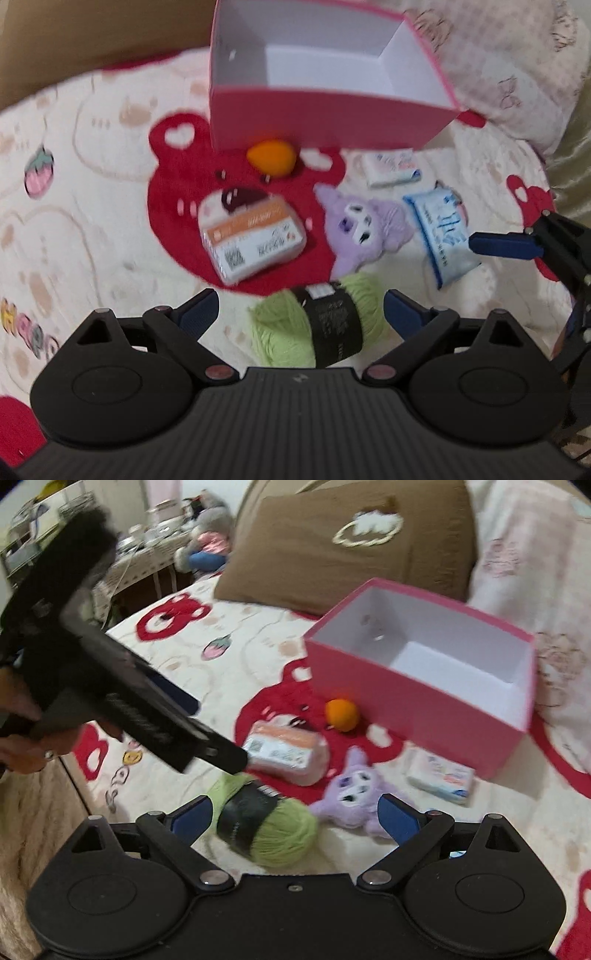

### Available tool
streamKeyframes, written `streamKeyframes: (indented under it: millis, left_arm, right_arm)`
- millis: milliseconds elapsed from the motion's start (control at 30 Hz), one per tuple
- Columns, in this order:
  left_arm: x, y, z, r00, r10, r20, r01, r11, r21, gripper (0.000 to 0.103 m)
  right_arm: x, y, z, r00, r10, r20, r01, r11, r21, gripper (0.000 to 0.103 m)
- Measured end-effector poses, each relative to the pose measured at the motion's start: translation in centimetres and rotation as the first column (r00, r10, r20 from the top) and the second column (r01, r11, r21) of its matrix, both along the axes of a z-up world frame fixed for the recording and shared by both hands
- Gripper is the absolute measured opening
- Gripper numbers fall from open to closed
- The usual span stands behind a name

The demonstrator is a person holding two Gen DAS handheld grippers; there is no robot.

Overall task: Organize objects
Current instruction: 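Close the left gripper on the green yarn skein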

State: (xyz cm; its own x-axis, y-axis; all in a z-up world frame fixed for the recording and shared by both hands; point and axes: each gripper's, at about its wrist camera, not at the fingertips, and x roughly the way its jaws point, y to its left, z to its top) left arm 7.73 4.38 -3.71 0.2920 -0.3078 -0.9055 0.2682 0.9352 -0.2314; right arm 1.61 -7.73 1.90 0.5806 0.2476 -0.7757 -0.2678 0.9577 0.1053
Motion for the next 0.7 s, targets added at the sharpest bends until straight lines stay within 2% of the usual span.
streamKeyframes:
  millis: [100,300,467,633,700]
  left_arm:
    - [0.1,0.3,-1.6,0.999,0.015,-0.042,-0.015,1.0,0.009,0.097]
    - [-0.4,0.5,-3.6,0.998,0.04,-0.055,-0.039,0.999,0.031,0.096]
    - [-0.8,0.4,-5.2,0.994,0.054,-0.093,-0.053,0.999,0.011,0.096]
    - [-0.9,0.6,-6.0,0.99,0.089,-0.113,-0.092,0.996,-0.016,0.096]
    - [-0.9,0.7,-6.0,0.989,0.096,-0.109,-0.099,0.995,-0.027,0.093]
  right_arm:
    - [0.7,0.7,-1.7,1.0,0.009,-0.024,-0.008,1.0,0.008,0.098]
    - [1.6,1.6,-5.4,0.99,-0.003,-0.141,0.016,0.996,0.091,0.098]
    - [1.9,2.0,-7.5,0.979,-0.027,-0.203,0.053,0.991,0.122,0.097]
    - [2.3,1.7,-8.4,0.974,-0.071,-0.216,0.102,0.986,0.133,0.097]
    - [2.3,2.0,-8.7,0.976,-0.072,-0.206,0.1,0.987,0.127,0.097]
